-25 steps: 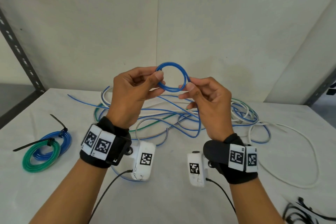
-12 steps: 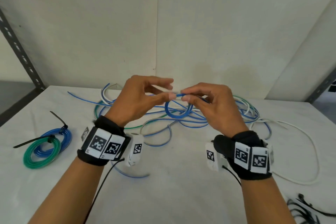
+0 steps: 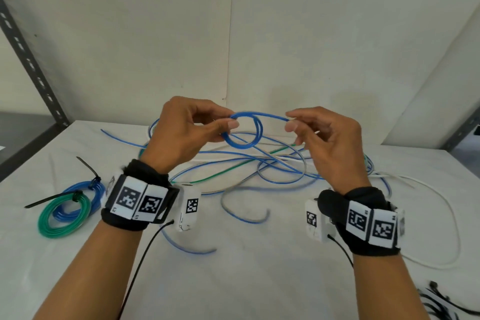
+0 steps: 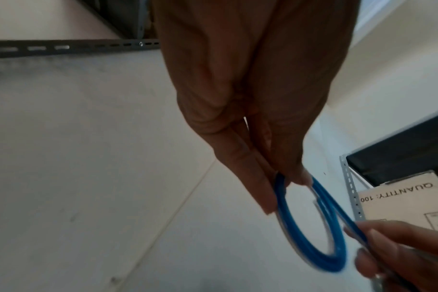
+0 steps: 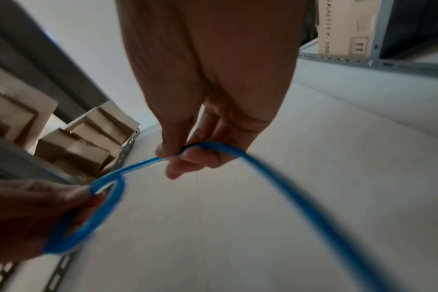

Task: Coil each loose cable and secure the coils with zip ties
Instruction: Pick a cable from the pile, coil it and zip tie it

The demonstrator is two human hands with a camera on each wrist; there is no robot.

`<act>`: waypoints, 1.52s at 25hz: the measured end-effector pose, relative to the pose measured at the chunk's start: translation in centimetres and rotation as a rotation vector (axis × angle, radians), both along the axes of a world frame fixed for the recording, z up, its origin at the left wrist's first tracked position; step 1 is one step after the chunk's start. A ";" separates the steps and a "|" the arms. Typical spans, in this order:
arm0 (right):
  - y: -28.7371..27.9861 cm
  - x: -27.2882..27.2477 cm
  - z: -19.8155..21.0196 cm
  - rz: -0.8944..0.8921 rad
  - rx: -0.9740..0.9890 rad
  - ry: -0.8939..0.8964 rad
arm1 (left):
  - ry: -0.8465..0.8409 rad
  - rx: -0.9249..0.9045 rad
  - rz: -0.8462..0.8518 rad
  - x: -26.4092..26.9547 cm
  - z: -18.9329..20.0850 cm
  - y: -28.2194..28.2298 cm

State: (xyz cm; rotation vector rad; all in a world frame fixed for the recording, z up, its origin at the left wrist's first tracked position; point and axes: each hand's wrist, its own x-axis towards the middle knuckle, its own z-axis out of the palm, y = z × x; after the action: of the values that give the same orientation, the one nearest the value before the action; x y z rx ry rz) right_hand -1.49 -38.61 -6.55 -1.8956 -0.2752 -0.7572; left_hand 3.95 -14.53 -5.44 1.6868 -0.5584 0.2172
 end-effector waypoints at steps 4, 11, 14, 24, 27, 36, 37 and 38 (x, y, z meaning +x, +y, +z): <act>1.7 0.0 -0.1 0.107 0.183 0.056 | 0.093 -0.250 -0.026 -0.4 0.0 -1.0; 4.0 0.1 -0.3 0.126 0.459 0.004 | 0.217 -0.465 -0.099 -1.5 -0.3 -3.4; 3.4 0.1 -0.2 0.103 0.472 -0.002 | 0.250 -0.397 -0.145 -1.3 -0.6 -3.3; 1.5 0.0 -0.9 0.150 -0.274 0.199 | 0.040 0.437 -0.172 -0.3 -1.2 -1.3; 1.6 0.0 -0.8 0.185 -0.215 0.202 | 0.035 0.395 -0.151 -0.2 -1.2 -1.3; -0.3 -0.5 0.7 0.096 0.198 0.010 | 0.190 -0.266 -0.084 0.2 0.7 1.5; 0.2 -0.4 0.6 0.122 0.232 0.015 | 0.208 -0.331 -0.089 0.1 0.8 1.2; 0.9 -0.3 0.4 0.158 0.254 0.038 | 0.223 -0.385 -0.098 0.0 0.9 0.8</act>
State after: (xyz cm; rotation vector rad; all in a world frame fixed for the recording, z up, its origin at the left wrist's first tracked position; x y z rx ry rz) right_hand -1.77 -37.68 -6.18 -1.6258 -0.2872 -0.6178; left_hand 3.95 -13.73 -4.58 1.2858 -0.4011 0.0582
